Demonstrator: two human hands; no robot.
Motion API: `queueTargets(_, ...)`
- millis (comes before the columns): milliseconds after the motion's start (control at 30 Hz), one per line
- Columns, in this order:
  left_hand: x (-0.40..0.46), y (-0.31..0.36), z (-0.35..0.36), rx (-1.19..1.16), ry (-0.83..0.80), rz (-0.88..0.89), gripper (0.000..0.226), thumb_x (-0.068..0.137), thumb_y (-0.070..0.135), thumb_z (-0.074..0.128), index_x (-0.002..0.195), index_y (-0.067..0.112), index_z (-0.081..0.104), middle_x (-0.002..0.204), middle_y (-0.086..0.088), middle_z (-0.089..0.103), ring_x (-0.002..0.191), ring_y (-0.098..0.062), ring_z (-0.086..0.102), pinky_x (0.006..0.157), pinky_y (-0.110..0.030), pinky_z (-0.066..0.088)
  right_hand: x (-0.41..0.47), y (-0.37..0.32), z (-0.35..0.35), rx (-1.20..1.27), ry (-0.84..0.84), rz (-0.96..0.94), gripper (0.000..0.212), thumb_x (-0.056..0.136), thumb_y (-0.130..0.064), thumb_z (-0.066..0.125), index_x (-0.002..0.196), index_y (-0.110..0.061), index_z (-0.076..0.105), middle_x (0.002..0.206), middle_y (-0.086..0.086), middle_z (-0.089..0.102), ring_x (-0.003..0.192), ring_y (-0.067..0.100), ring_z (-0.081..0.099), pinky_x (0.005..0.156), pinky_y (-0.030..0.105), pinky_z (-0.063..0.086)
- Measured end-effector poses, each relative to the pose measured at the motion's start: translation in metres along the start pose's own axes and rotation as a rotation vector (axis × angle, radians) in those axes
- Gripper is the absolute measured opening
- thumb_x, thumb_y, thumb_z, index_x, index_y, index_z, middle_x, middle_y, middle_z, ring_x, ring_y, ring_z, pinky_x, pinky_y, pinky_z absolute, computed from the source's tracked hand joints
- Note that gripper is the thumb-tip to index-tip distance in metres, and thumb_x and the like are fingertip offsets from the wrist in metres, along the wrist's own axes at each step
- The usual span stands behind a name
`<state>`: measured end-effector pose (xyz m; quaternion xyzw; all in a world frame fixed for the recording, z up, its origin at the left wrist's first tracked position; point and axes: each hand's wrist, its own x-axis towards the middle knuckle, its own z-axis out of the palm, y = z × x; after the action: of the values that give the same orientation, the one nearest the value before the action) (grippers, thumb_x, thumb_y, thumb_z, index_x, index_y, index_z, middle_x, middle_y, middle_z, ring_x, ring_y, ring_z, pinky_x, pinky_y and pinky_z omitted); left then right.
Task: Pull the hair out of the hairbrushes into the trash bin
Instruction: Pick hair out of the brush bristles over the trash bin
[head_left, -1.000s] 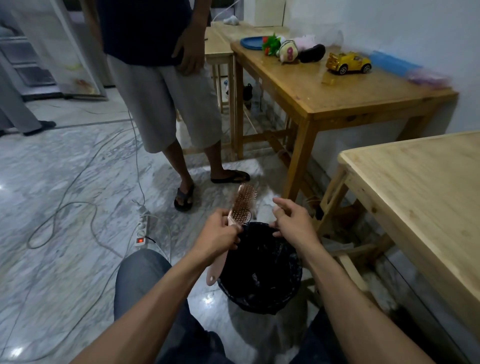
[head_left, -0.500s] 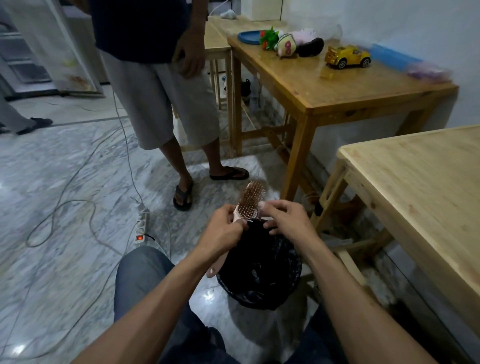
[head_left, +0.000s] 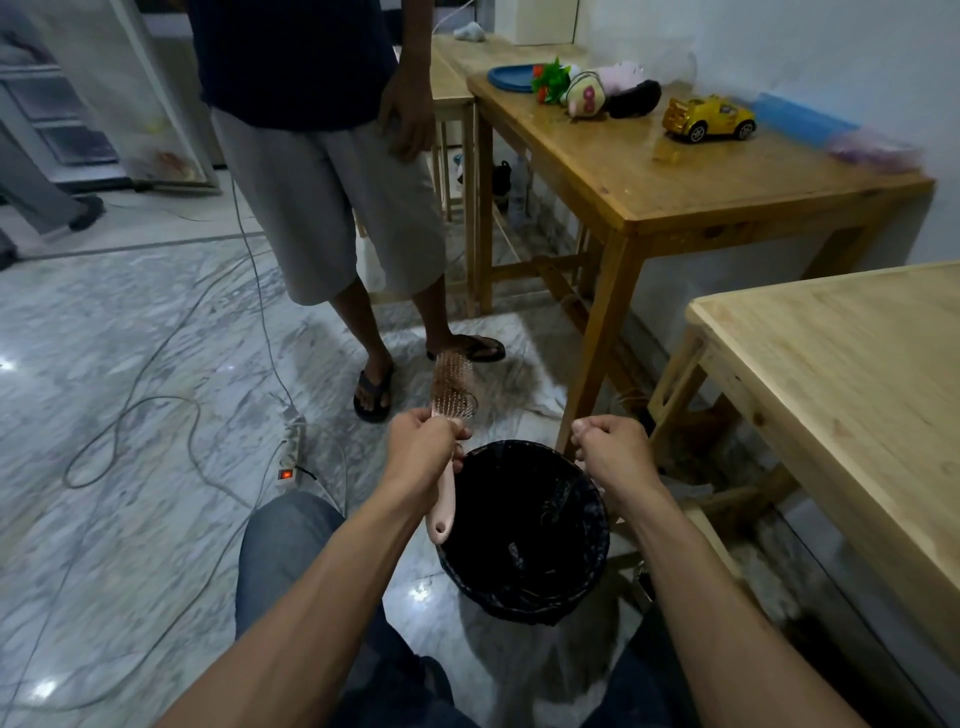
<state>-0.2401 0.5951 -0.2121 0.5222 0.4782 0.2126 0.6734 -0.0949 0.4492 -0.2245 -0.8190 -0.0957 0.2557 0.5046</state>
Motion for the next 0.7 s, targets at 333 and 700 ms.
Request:
queueTargets(333,-0.017,0.006,0.004,0.288,-0.170,0.175,0.021,0.092,-0.001,0.058,0.111,0.005,0.065,0.089,-0.020,0.066,0.060,-0.020,0.051,0.052,-0.031,0.040,-0.013,-0.020,-0.008,-0.036,-0.178,0.004,0.038,0.100,-0.064,0.044,0.122,-0.035,0.055,0.089,0.007,0.074,0.065,0.016,0.061,0.062,0.029,0.048)
queueTargets(700,-0.016,0.010,0.001,0.177,-0.222,0.083,0.015,0.096,-0.001,0.055,0.106,-0.007,0.065,0.077,-0.012,0.066,0.053,-0.017,0.048,0.051,-0.030,0.036,-0.006,-0.017,0.013,0.138,-0.263,-0.145,0.030,0.100,-0.033,0.065,0.079,-0.014,0.076,0.057,-0.009,0.057,0.047,0.004,0.047,0.046,0.017,0.040)
